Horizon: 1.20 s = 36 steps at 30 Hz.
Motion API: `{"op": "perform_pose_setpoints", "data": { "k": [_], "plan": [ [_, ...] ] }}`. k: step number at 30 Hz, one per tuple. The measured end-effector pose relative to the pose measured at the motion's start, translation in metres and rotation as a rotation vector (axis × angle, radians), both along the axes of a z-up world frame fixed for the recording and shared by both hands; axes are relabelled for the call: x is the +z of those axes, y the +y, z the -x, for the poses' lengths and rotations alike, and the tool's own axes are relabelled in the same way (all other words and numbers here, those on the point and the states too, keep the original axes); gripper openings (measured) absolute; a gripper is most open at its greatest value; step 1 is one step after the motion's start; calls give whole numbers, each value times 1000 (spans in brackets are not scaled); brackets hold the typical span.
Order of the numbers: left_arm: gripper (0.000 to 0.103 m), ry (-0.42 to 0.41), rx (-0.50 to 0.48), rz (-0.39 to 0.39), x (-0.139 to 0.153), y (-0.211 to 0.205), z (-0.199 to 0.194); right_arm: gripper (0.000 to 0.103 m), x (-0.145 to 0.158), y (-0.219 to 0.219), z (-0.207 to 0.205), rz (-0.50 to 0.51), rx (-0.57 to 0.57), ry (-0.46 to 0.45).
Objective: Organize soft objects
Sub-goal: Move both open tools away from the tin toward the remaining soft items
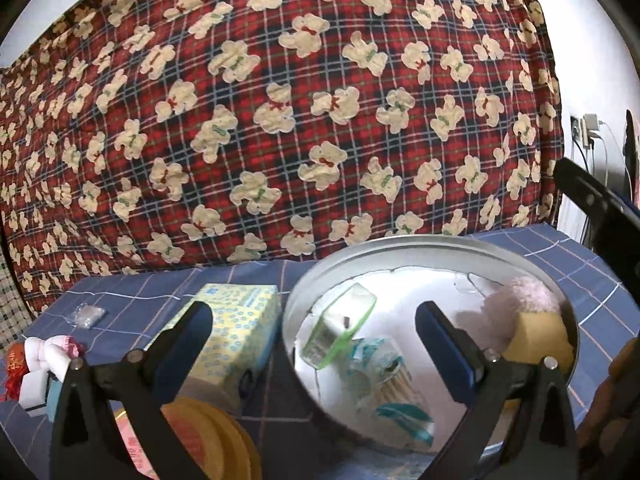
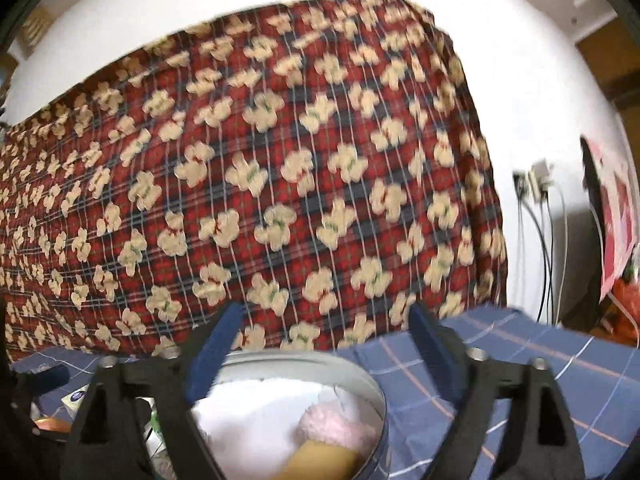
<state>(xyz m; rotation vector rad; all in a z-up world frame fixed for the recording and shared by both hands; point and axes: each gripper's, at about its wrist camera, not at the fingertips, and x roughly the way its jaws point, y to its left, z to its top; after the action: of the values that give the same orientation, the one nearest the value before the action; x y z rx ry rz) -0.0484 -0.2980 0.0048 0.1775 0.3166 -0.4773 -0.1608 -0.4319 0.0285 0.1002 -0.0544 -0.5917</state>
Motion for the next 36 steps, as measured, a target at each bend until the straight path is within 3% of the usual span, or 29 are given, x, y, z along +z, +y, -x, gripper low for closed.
{"op": "perform_pose_setpoints", "data": {
  "k": [4, 7, 17, 22, 36],
  "plan": [
    [103, -5, 2, 0, 0, 10, 2, 92, 2, 9, -9, 44, 5, 52],
    [103, -10, 4, 0, 0, 18, 4, 92, 2, 11, -6, 53, -9, 43],
    [103, -59, 31, -5, 3, 58, 12, 92, 0, 14, -4, -5, -38, 60],
    [103, -101, 51, -24, 2, 84, 12, 92, -3, 21, -10, -53, -5, 83],
    [103, -69, 133, 14, 0, 152, -16, 92, -7, 82, -28, -41, 131, 139]
  ]
}}
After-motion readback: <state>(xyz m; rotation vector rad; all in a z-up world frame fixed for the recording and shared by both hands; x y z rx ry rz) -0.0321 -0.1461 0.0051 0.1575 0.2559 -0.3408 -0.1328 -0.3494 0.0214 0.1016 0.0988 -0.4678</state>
